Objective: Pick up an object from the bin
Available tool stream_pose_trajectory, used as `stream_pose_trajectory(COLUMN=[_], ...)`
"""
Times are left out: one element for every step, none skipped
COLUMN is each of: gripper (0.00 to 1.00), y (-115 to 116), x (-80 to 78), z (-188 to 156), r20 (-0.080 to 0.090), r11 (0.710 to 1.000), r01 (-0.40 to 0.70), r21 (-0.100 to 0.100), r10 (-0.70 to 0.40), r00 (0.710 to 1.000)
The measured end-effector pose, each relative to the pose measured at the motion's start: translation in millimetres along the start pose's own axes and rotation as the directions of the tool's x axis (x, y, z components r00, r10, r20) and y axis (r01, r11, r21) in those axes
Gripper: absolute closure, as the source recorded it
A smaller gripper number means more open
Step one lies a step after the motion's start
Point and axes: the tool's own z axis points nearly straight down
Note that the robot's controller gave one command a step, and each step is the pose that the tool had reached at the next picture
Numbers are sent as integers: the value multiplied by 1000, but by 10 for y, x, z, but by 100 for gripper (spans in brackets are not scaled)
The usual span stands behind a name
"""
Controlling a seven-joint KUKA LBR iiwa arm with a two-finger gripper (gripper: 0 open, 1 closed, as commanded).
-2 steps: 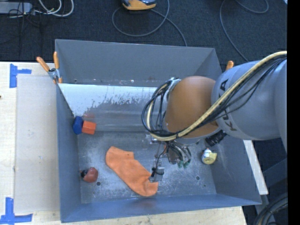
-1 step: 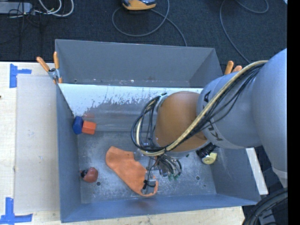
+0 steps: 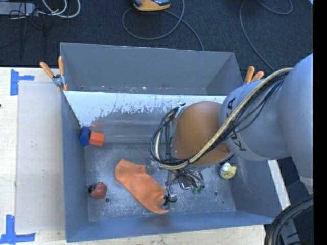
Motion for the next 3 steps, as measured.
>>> stream_pose_trajectory(gripper=[0,100,100], y=[44,474,482], x=[157,221,224], z=[140,278,282], r20=[-9,-1,0], r11=[999,914,915], r01=[49,406,404], r21=[-2,0,-1], r10=[-49,-406,-404], r00=[999,914,915])
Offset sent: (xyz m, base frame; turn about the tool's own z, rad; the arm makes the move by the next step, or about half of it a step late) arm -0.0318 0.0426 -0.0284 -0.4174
